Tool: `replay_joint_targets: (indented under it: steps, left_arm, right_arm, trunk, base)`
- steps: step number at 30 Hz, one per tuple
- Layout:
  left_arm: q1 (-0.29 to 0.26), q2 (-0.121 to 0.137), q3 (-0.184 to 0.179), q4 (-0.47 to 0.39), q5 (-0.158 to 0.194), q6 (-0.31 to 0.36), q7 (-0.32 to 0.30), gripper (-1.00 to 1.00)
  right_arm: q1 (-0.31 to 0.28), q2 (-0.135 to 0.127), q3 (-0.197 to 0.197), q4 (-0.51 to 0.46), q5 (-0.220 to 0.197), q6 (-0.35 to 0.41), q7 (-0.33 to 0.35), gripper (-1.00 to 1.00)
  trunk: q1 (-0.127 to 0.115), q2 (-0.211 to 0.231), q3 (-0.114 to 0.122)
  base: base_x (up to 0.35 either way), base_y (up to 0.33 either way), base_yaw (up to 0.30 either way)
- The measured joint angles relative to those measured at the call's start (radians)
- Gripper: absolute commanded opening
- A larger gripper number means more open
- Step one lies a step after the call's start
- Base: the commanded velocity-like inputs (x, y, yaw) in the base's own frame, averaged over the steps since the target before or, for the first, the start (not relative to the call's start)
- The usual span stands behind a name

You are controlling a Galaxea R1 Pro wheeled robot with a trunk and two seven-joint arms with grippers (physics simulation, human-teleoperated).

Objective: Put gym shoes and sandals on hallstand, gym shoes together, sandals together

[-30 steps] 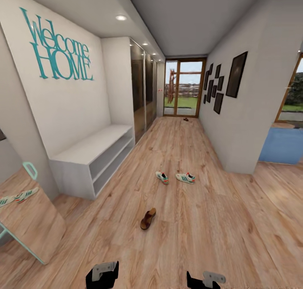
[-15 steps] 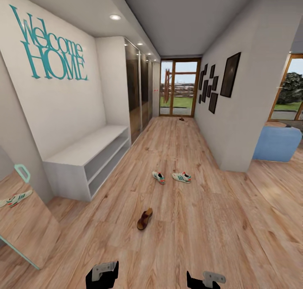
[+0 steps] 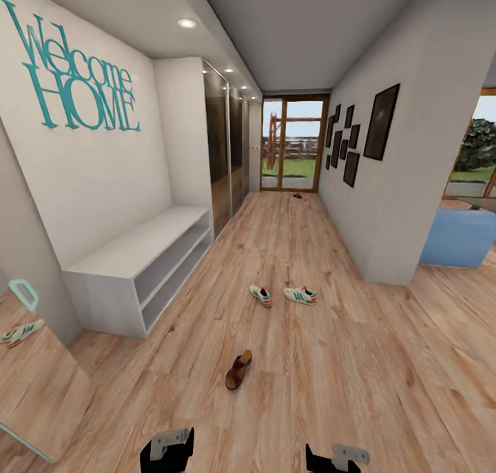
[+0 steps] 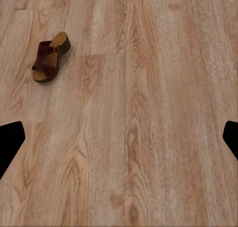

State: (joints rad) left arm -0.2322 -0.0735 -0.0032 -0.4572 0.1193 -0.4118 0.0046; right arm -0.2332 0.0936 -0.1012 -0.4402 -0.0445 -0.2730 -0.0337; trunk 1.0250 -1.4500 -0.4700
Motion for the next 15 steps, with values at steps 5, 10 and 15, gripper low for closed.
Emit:
replay_joint_targets:
  steps: [5,10,15]
  left_arm:
    - [0.000,0.000,0.000,0.000,0.000,0.000,0.000,1.00]
    - [0.000,0.000,0.000,0.000,-0.001,0.000,0.000,1.00]
    - [0.000,0.000,0.000,0.000,-0.001,0.000,0.000,1.00]
  right_arm:
    - [0.000,0.000,0.000,0.000,0.000,0.000,0.000,1.00]
    - [0.000,0.000,0.000,0.000,0.000,0.000,0.000,1.00]
    - [0.000,0.000,0.000,0.000,0.000,0.000,0.000,1.00]
  trunk:
    - [0.000,0.000,0.000]
    - [0.000,0.000,0.000]
    - [0.000,0.000,0.000]
  base:
    - [0.301,0.021,-0.002]
    - [0.313,0.011,-0.001]
    - [0.320,0.005,-0.001]
